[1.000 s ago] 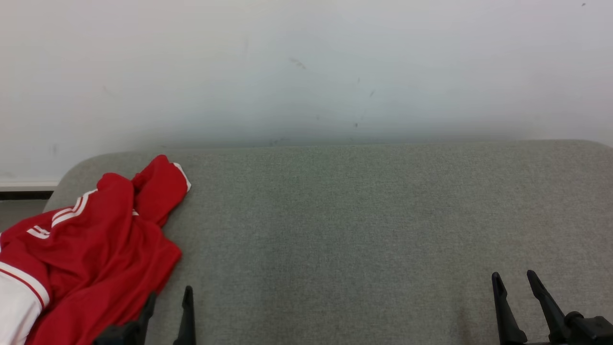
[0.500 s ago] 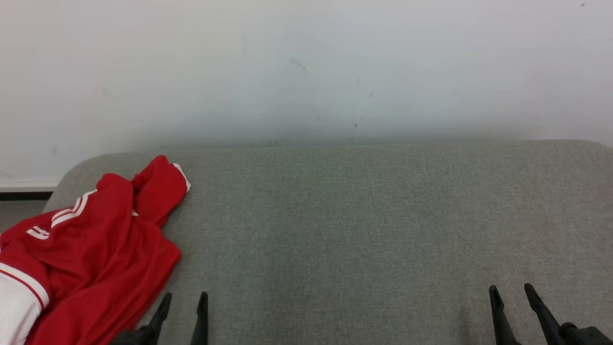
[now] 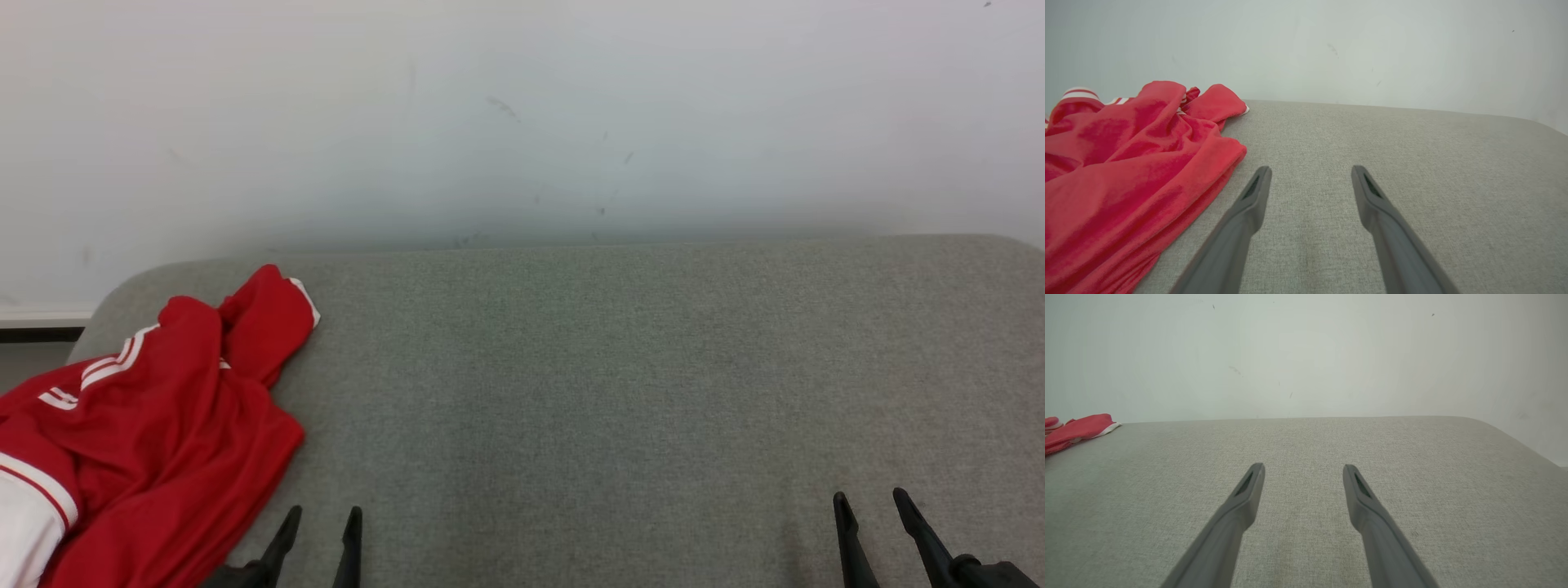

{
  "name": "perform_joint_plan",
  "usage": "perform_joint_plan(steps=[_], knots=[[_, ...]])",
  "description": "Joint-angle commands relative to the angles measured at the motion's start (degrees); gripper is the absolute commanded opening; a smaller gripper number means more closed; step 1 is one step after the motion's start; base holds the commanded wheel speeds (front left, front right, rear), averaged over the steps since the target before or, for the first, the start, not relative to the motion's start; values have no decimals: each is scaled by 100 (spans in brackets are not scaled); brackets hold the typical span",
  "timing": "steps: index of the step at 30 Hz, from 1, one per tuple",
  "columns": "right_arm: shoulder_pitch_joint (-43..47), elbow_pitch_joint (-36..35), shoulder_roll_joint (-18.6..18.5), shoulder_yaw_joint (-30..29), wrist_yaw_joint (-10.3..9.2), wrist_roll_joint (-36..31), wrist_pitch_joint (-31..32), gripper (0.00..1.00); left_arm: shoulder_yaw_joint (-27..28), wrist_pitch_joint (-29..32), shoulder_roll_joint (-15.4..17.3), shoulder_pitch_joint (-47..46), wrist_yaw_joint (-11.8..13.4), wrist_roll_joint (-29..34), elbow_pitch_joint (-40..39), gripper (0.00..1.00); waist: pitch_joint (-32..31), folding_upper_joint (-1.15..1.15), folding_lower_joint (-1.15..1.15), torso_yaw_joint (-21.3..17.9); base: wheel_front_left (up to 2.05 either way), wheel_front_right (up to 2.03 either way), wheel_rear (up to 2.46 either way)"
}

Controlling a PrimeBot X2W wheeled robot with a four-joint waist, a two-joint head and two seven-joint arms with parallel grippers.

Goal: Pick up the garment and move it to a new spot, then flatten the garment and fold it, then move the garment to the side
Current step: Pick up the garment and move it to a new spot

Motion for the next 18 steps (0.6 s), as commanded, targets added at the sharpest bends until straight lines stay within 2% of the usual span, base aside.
perform_joint_plan(steps=[1,18], knots=[[-13,13,0,-22,-12,59,-22,100,28,-6,7,-39,-21,83,26,100,5,0,0,0,0,0,0],[-5,4,-49,-9,-12,96,-22,100,148,-6,-13,-94,-121,137,89,100,-7,0,0,78,0,0,0]])
